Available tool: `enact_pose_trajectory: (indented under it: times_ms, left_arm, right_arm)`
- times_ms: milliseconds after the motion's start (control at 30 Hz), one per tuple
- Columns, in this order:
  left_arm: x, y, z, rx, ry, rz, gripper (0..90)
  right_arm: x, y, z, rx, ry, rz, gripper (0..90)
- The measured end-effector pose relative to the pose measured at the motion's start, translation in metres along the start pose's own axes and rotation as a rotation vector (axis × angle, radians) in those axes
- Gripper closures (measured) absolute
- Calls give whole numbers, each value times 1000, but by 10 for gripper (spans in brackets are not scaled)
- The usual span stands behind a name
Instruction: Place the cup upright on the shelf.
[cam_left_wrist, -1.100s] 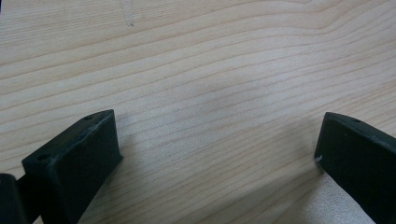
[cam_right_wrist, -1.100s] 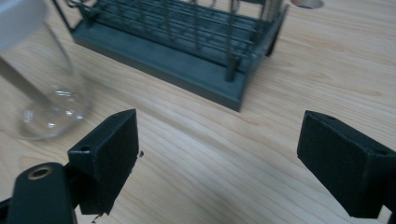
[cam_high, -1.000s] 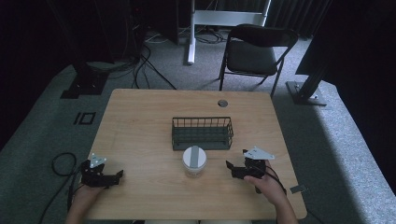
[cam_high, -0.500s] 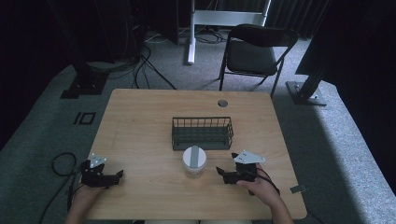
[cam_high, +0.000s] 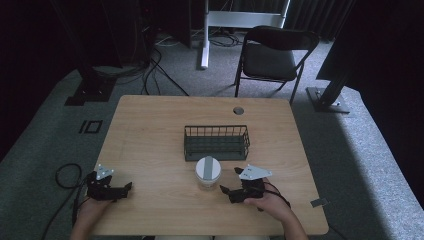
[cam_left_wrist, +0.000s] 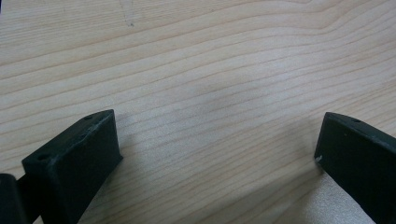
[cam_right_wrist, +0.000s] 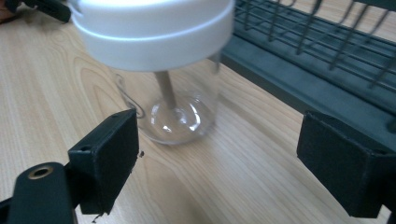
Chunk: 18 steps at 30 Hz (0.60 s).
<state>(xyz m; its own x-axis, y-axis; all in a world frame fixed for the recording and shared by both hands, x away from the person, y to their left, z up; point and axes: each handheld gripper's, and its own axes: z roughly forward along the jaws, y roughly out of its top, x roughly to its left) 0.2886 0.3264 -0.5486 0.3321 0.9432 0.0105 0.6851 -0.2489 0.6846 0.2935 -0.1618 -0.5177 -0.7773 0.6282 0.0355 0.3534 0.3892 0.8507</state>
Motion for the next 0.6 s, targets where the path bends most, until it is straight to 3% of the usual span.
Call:
enact_pose_trajectory:
  times_ms: [600]
  left_arm:
    - [0,0,0,0,0,0,1]
  right_arm:
    - [14,7,27,-32,81,-16,130]
